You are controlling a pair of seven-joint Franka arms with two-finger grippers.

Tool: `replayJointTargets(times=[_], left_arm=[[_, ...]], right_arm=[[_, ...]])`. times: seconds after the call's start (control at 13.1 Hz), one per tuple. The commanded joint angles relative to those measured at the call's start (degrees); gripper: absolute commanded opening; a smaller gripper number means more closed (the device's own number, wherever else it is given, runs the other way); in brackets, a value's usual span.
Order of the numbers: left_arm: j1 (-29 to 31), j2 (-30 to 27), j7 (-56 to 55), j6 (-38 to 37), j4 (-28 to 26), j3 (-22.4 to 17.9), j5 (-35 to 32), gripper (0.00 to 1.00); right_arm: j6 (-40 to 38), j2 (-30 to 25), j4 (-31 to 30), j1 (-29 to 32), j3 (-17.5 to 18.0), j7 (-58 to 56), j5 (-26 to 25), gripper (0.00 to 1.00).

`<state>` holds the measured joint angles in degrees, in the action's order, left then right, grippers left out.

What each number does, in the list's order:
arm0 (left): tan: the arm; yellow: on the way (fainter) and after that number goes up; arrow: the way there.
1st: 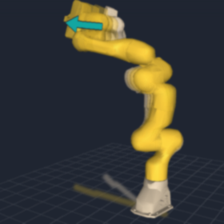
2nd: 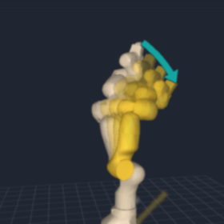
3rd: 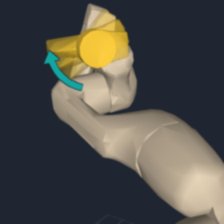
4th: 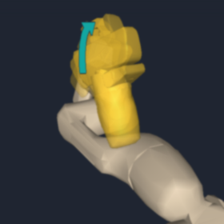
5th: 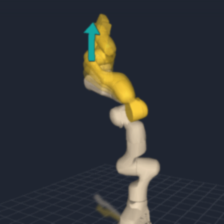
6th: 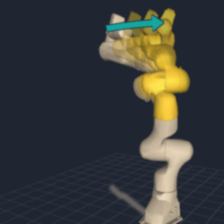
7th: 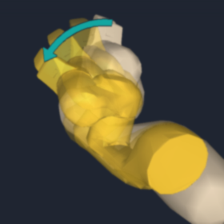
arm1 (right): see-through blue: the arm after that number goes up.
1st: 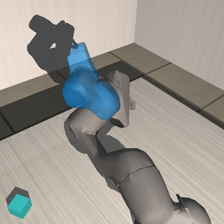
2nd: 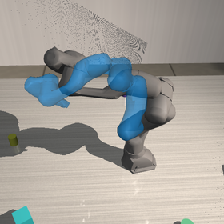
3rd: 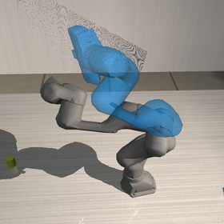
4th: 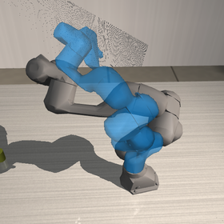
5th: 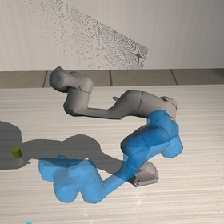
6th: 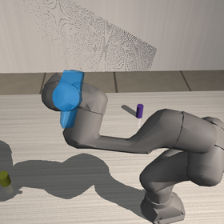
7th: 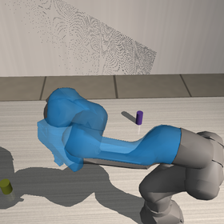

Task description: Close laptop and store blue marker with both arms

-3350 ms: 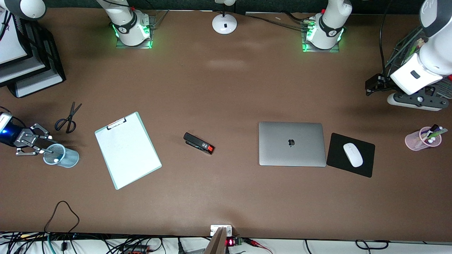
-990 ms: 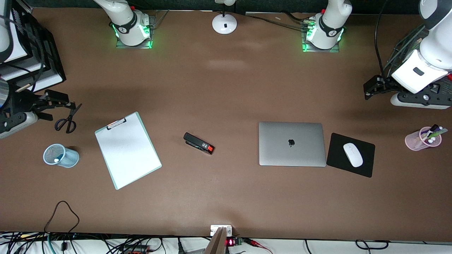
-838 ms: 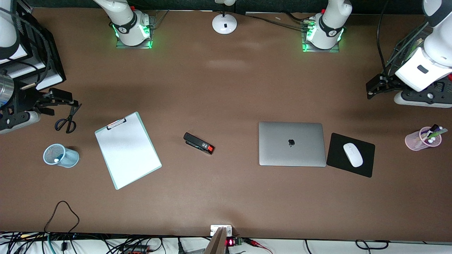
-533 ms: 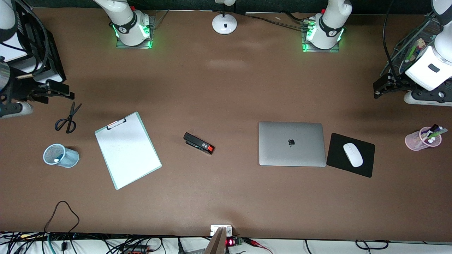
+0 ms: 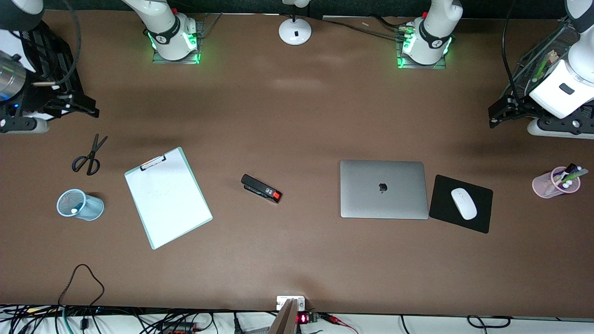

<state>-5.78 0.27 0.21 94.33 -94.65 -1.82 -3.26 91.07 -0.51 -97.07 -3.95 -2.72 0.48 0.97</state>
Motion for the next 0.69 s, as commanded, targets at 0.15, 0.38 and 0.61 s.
replayJointTargets(times=[0.15,0.38,0.61], left_arm=[[0.2,-0.6,1.1,-1.4,0.6,0.3,-0.3,1.00],[0.2,-0.6,1.1,-1.4,0.7,0.3,-0.5,1.00],[0.2,-0.6,1.1,-1.4,0.7,0.4,-0.5,1.00]], right_arm=[[3.2,-4.2,-4.1,0.0,-0.1,1.0,-1.1,1.00],[4.2,-2.4,-1.4,0.5,-0.2,1.0,-1.0,1.00],[3.9,-1.9,-0.4,0.2,-0.2,1.0,-1.1,1.00]])
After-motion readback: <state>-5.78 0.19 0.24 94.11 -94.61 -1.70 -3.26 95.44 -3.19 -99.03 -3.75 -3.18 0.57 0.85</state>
